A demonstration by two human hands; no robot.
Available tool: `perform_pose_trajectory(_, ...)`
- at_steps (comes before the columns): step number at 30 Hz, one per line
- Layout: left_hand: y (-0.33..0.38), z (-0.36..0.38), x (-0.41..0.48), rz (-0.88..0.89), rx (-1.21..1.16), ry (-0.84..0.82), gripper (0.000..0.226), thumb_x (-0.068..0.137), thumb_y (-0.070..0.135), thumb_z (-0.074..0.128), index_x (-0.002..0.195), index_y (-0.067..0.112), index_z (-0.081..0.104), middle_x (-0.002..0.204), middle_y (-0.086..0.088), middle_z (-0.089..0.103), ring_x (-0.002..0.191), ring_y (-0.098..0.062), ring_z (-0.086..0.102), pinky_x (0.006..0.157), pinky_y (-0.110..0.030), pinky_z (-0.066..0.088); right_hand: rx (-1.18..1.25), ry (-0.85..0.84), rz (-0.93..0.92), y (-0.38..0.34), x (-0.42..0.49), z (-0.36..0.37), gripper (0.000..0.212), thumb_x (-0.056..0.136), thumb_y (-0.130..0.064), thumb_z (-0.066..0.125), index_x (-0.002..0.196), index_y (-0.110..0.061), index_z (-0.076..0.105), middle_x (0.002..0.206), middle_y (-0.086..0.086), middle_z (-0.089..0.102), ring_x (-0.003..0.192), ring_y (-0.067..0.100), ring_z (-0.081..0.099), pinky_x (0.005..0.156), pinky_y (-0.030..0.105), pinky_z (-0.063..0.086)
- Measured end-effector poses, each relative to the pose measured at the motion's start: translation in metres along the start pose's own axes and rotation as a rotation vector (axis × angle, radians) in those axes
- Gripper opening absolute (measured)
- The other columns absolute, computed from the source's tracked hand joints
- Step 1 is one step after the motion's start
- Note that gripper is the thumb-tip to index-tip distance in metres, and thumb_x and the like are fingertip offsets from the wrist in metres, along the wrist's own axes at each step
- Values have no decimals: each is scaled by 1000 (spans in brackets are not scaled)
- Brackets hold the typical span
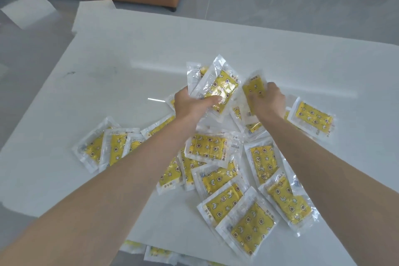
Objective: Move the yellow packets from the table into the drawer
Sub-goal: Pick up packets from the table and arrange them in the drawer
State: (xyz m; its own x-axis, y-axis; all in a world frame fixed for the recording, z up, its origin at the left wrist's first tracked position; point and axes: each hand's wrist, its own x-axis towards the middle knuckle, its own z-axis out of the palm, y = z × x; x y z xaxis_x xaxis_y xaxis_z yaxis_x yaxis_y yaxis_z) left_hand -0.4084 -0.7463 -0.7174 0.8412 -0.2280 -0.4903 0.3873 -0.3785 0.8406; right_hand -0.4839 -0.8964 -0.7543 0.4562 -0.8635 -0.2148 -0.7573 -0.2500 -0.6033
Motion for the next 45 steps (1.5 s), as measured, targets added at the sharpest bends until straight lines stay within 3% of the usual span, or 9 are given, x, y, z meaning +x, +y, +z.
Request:
perform_pose_trajectory(6, 11, -49, -41, 5, -65, -57, 59, 58, 26, 90, 108, 14, 62, 97, -1, 70, 88, -15, 67, 71, -28, 54, 482, 4, 93, -20, -49, -25, 49, 89, -36, 60, 130, -11, 48, 122, -1, 58, 106, 24, 56, 79, 30, 43)
perform_pose_trajectory(9, 5, -84, -64, 5, -92, -59, 74, 51, 30, 92, 115, 11, 59, 102, -5, 70, 94, -19, 67, 82, -39, 56, 581, 4, 75, -28, -96, -33, 31, 89, -30, 60, 112, -11, 51, 90, -5, 56, 90, 22, 53, 69, 24, 42)
perform_pose_trajectory(15, -35, -146, -99, 14, -193, -104, 73, 55, 25, 90, 118, 10, 58, 104, -4, 70, 92, -16, 68, 76, -29, 53, 650, -62, 76, -28, -195, -18, 59, 90, -33, 61, 140, -15, 37, 128, -2, 52, 117, 19, 52, 89, 28, 40)
perform_pose_trajectory(18, -63, -168, -109, 44, -205, -167, 49, 62, 20, 87, 104, 16, 64, 89, 3, 72, 85, -10, 69, 63, -22, 51, 664, -53, 87, -17, -235, 0, 51, 89, -30, 61, 133, -10, 44, 115, -1, 62, 97, 12, 62, 74, 16, 47)
perform_pose_trajectory(22, -98, -183, -100, 96, -228, -194, 35, 69, 21, 83, 92, 20, 57, 87, 4, 67, 85, -12, 66, 62, -21, 51, 637, -39, 76, -7, -259, 34, 41, 87, -33, 61, 119, -10, 47, 119, 6, 61, 100, 22, 63, 80, 29, 50)
perform_pose_trajectory(25, -121, -182, -81, 134, -259, -195, 55, 71, 28, 81, 115, 13, 53, 104, -2, 65, 84, -14, 65, 84, -34, 54, 641, -28, 24, -4, -263, 62, 56, 86, -37, 60, 132, -12, 42, 125, 6, 59, 110, 25, 60, 94, 42, 50)
perform_pose_trajectory(30, -161, -175, -46, 242, -293, -136, 49, 72, 35, 80, 109, 14, 55, 101, -1, 67, 84, -14, 65, 68, -24, 55, 567, 0, -150, 7, -260, 102, 35, 95, -26, 51, 128, -15, 43, 109, 1, 54, 91, 11, 56, 67, 19, 38)
perform_pose_trajectory(36, -185, -173, -35, 369, -371, -117, 73, 66, 35, 83, 128, 12, 52, 115, -4, 67, 104, -19, 65, 89, -34, 53, 545, 38, -279, 16, -259, 126, 47, 98, -24, 44, 142, -10, 32, 100, -3, 41, 64, -1, 35, 57, 16, 32)
perform_pose_trajectory(45, -206, -180, -61, 435, -423, -218, 28, 83, 30, 71, 106, 16, 62, 100, -2, 71, 93, -20, 68, 84, -40, 56, 574, 55, -419, 24, -284, 128, 19, 95, -24, 44, 113, -19, 42, 102, 3, 56, 69, 11, 49, 52, 24, 39)
